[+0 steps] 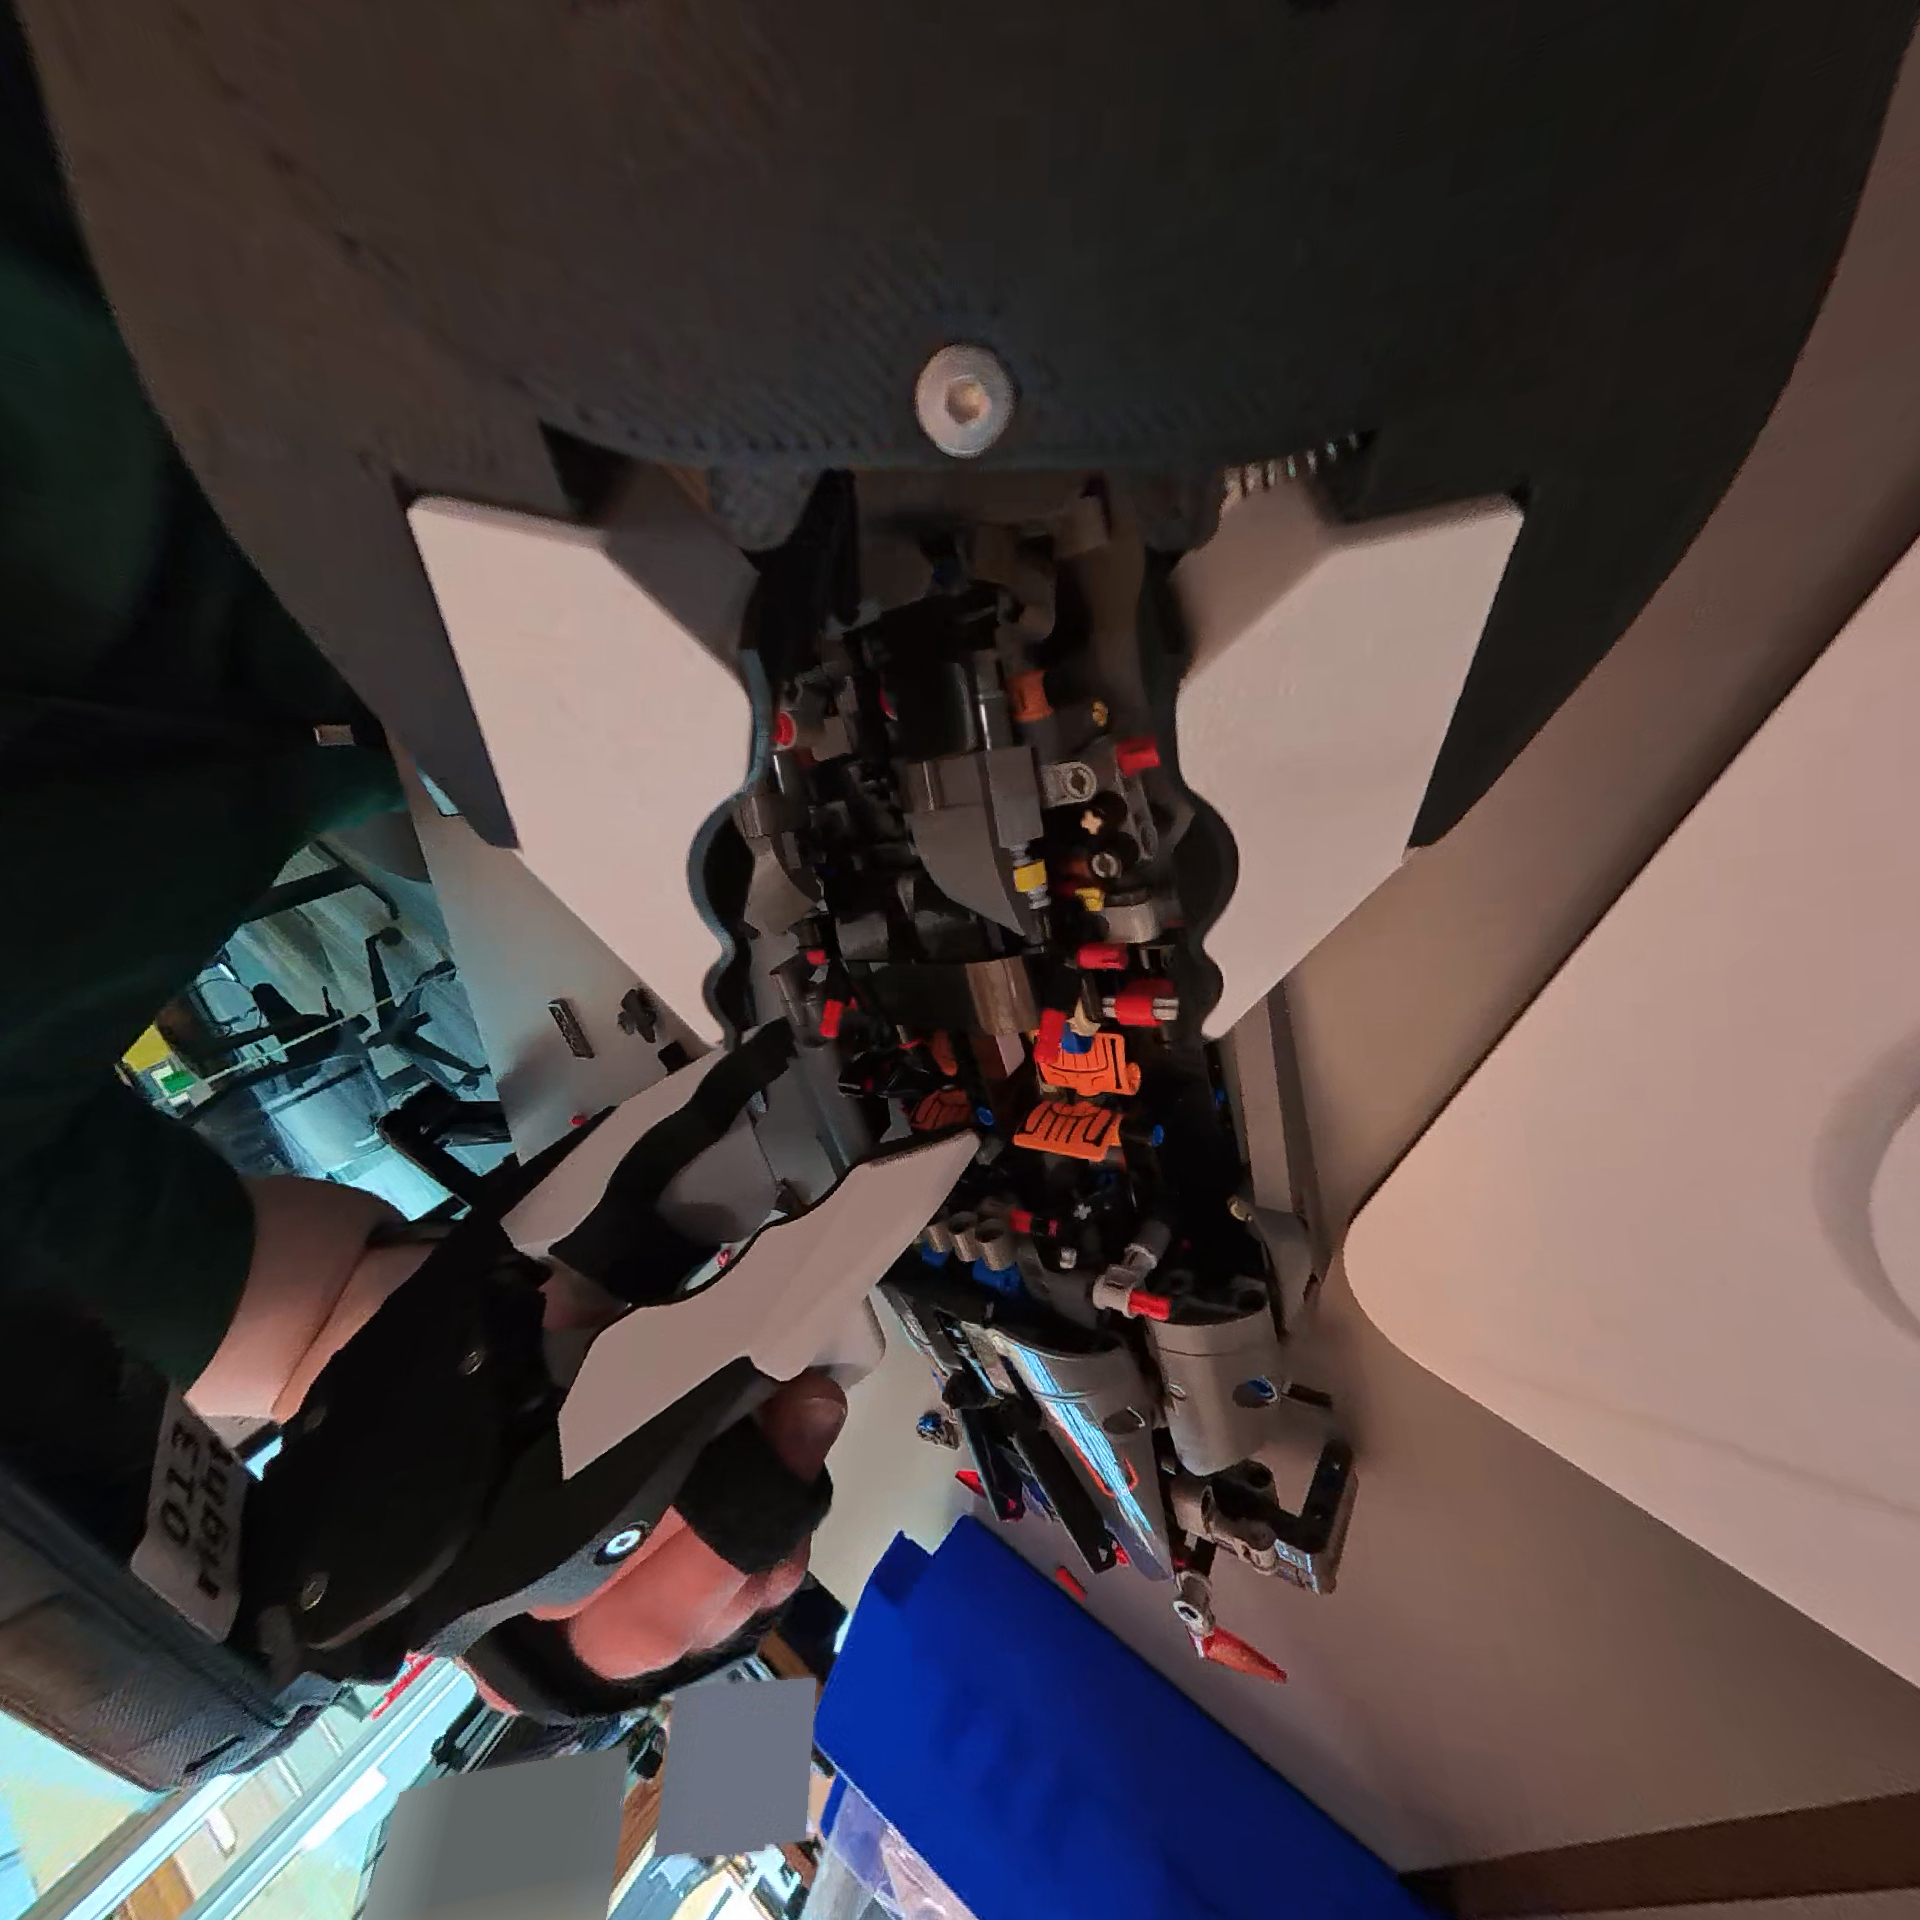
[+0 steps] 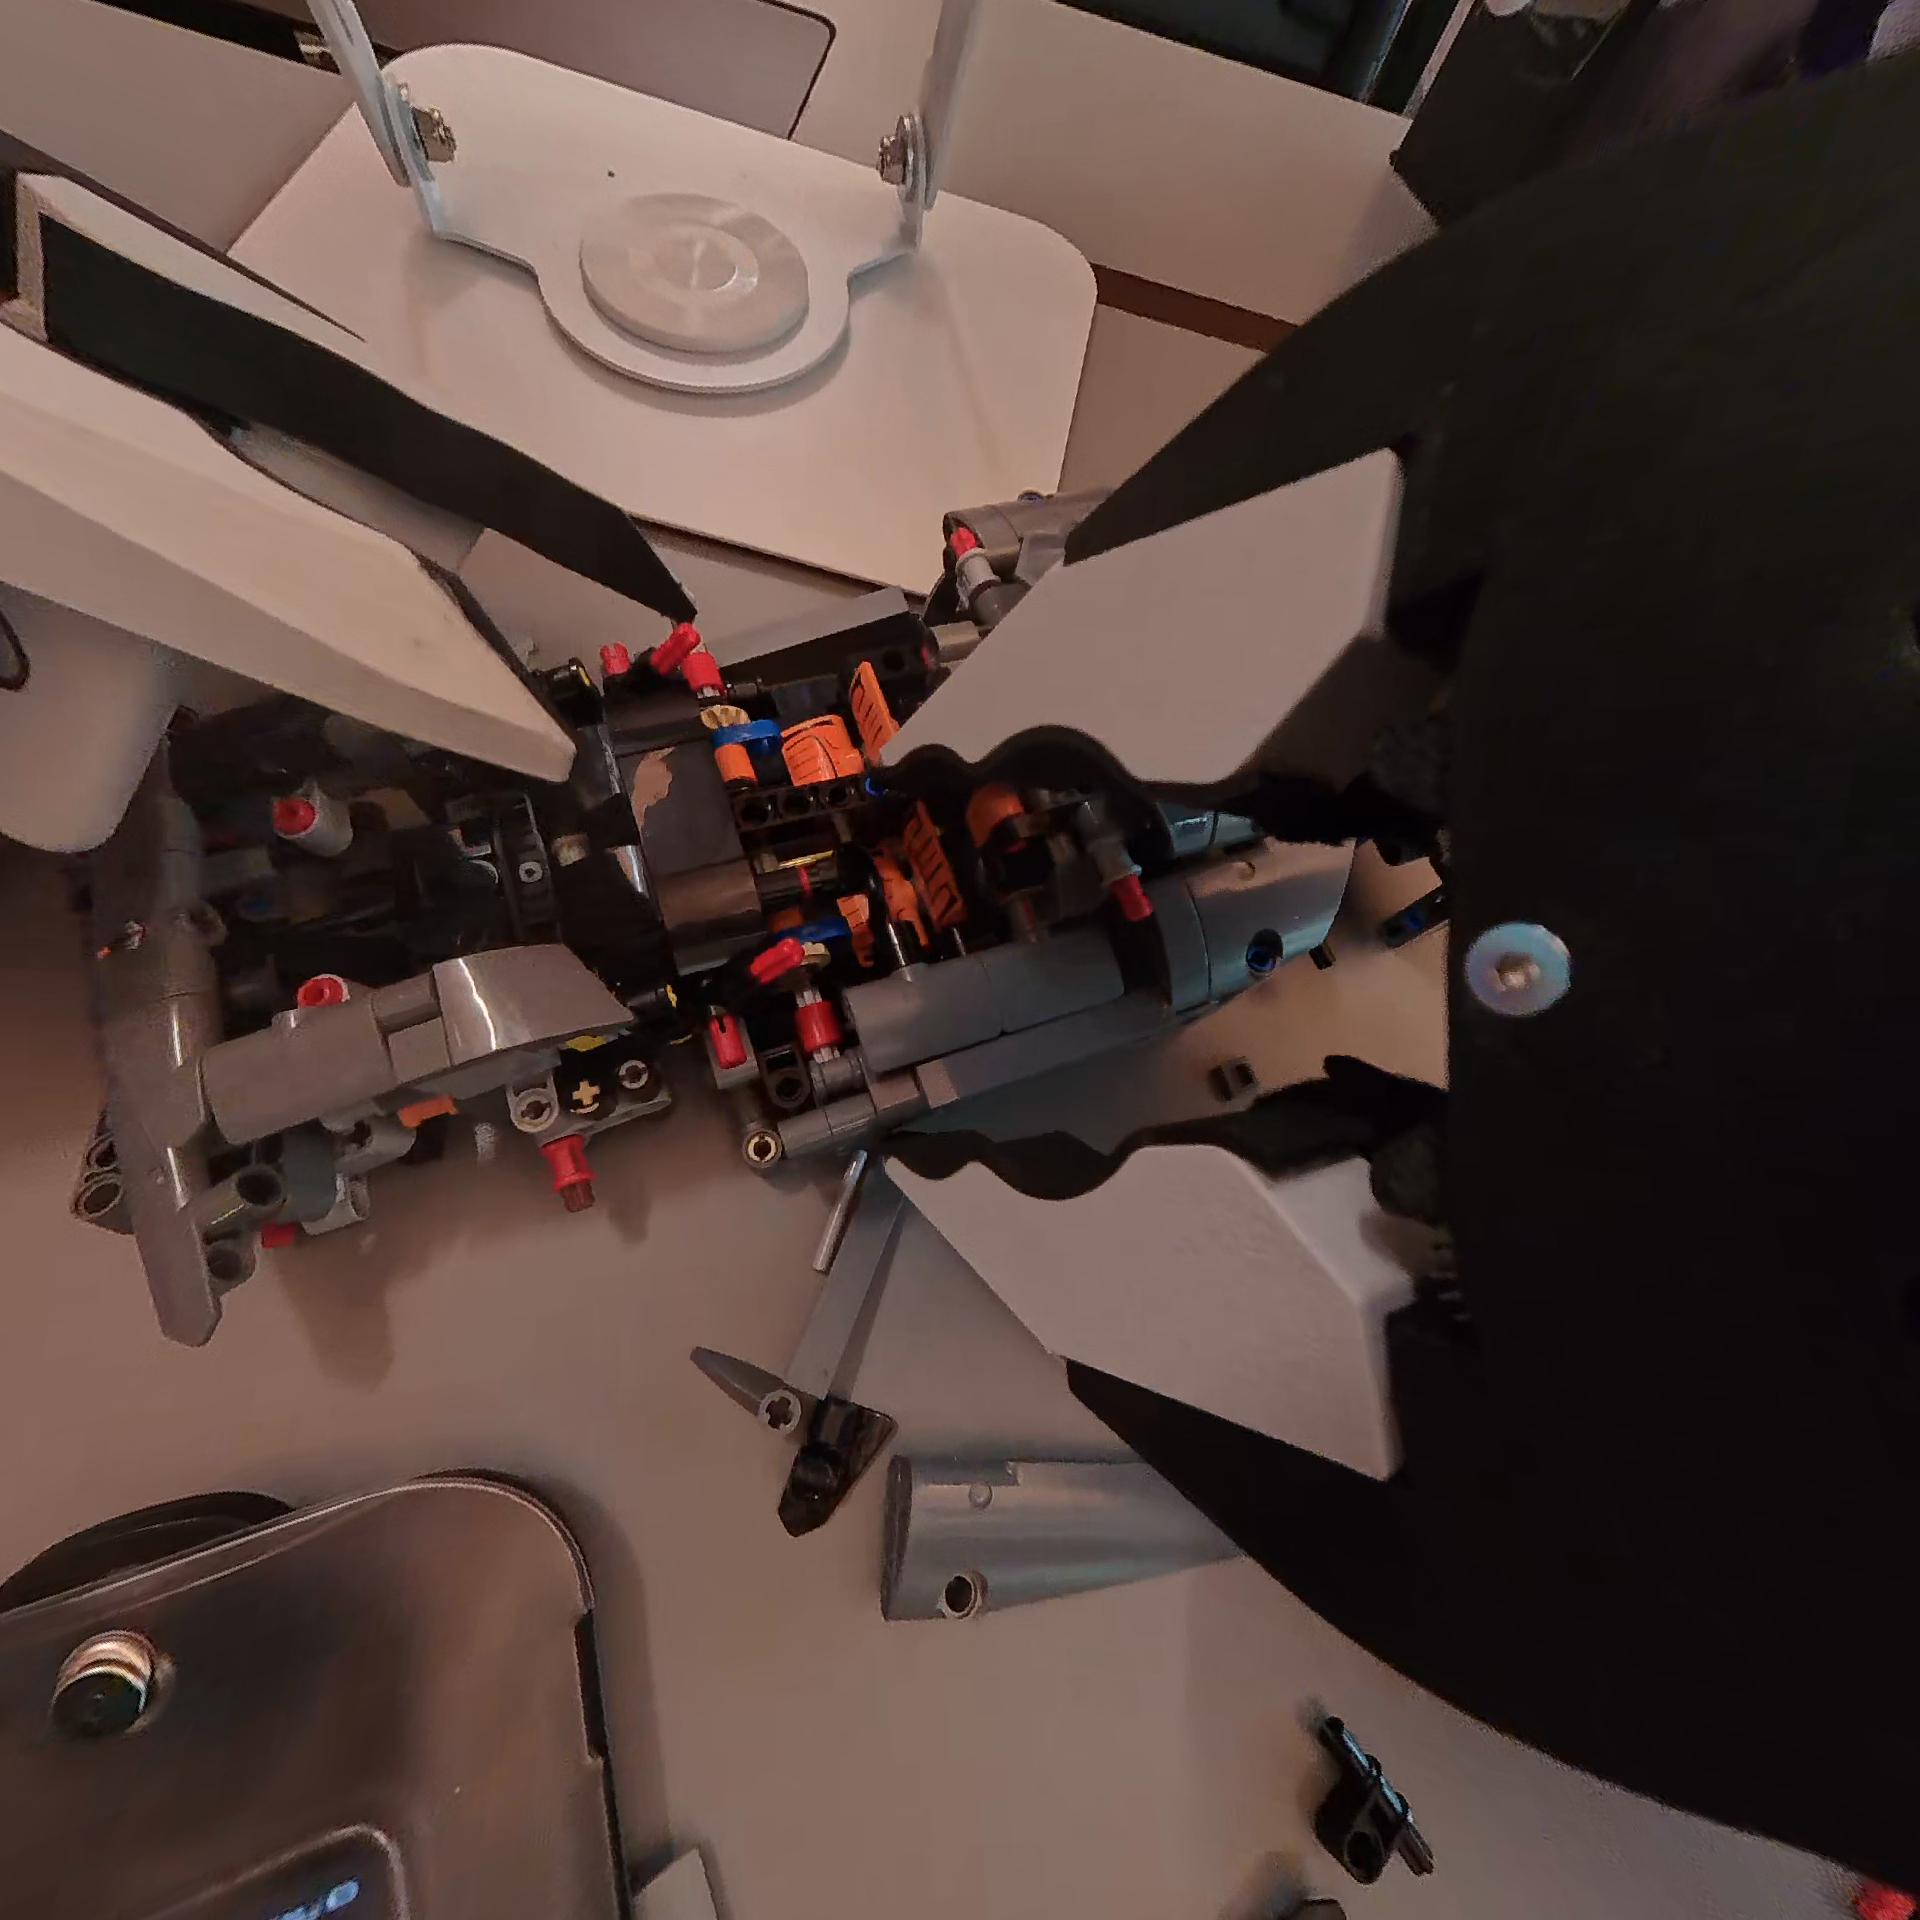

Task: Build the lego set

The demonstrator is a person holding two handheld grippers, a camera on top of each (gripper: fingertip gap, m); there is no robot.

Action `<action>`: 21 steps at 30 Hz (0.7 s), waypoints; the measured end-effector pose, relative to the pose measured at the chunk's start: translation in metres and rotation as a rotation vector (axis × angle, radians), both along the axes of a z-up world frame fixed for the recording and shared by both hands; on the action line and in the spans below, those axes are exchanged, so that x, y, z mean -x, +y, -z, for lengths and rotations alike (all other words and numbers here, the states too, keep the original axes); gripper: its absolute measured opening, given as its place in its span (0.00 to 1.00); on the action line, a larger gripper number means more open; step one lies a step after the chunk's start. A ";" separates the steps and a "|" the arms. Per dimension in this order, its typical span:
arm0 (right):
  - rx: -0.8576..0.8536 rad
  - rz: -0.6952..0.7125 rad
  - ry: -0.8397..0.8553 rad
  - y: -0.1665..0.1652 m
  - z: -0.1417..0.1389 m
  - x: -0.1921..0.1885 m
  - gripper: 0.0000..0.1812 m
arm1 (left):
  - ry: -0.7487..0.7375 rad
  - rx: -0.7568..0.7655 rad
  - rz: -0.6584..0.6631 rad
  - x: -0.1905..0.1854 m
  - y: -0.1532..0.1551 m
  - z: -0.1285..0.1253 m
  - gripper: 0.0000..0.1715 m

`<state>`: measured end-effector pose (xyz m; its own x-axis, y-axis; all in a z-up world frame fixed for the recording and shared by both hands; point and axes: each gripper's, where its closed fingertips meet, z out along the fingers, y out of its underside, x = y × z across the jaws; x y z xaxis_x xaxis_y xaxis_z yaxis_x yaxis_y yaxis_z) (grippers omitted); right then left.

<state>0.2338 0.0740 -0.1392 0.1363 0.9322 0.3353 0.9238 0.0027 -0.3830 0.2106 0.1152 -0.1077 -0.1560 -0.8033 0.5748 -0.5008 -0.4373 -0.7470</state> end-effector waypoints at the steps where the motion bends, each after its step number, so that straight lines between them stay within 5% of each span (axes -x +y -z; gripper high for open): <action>1: -0.001 0.001 0.007 0.000 0.000 0.001 0.36 | -0.012 0.005 0.000 0.000 0.000 -0.001 0.47; 9: -0.018 0.005 0.003 0.002 -0.004 -0.002 0.36 | -0.042 -0.008 -0.063 0.004 0.011 -0.004 0.37; 14: -0.043 -0.003 -0.032 -0.001 -0.001 -0.002 0.36 | -0.047 -0.120 0.016 0.011 -0.002 -0.008 0.45; 21: -0.057 0.019 -0.020 -0.001 0.004 0.000 0.35 | 0.090 -0.250 0.001 0.004 0.004 0.017 0.62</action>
